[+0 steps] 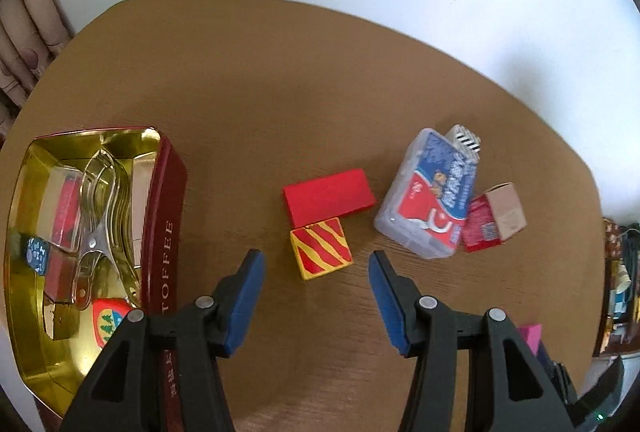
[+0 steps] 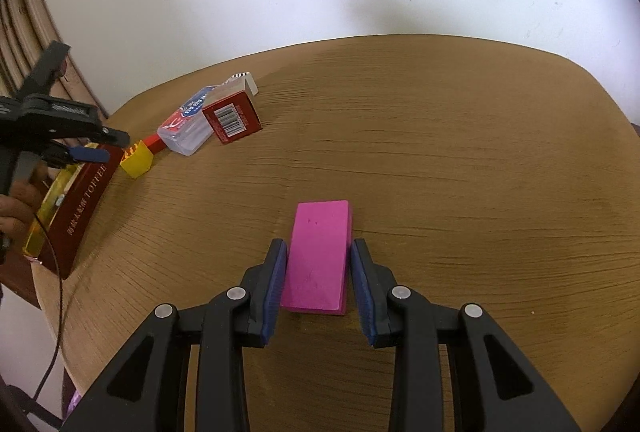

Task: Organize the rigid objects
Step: 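Grasp the yellow-red striped block with left gripper while right gripper holds the pink block, then lower the striped block into the tin tray and open the left gripper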

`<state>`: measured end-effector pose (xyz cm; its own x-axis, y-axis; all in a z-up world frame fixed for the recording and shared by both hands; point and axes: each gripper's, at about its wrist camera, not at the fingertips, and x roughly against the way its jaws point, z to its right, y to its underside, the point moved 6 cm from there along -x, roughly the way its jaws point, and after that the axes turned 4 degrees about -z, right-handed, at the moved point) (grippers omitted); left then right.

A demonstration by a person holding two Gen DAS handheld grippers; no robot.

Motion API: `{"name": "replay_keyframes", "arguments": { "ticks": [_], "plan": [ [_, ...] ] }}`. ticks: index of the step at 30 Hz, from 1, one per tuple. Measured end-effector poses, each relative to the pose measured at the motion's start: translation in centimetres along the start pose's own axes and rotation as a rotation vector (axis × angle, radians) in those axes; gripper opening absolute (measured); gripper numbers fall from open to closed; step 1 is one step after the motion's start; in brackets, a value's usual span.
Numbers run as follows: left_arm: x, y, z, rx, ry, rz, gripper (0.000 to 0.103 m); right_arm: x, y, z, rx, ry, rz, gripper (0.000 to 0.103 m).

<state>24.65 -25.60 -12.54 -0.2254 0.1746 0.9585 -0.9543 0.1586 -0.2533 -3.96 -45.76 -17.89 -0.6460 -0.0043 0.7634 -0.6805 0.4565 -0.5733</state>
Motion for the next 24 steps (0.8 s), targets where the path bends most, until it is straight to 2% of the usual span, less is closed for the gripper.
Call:
{"name": "replay_keyframes", "arguments": {
  "ticks": [4,8,9,10,13,19,24],
  "plan": [
    [-1.4,-0.3,0.0,-0.011,-0.051,-0.019,0.055,-0.1,0.0,-0.1,-0.002,-0.010,-0.001,0.030],
    [-3.0,-0.6,-0.3,0.002,-0.057,-0.051,0.055,-0.2,0.1,-0.1,-0.005,-0.012,-0.001,0.030],
    [-3.4,-0.5,-0.3,0.007,-0.046,-0.052,0.053,-0.2,0.1,0.0,-0.006,-0.013,-0.001,0.030],
    [-3.7,-0.5,-0.3,0.007,-0.018,-0.046,0.029,-0.1,0.1,0.0,-0.007,-0.013,0.000,0.030],
    [-3.8,-0.2,-0.2,-0.008,-0.019,-0.035,0.030,-0.1,0.2,0.1,-0.008,-0.006,-0.003,0.030],
    [0.7,4.3,1.1,-0.088,-0.001,0.060,0.030,-0.3,0.1,-0.1,-0.005,0.004,-0.006,0.030],
    [6.1,8.4,-1.8,-0.063,0.046,0.115,0.030,-0.4,0.0,-0.2,0.004,0.018,-0.012,0.030]
  ]
}}
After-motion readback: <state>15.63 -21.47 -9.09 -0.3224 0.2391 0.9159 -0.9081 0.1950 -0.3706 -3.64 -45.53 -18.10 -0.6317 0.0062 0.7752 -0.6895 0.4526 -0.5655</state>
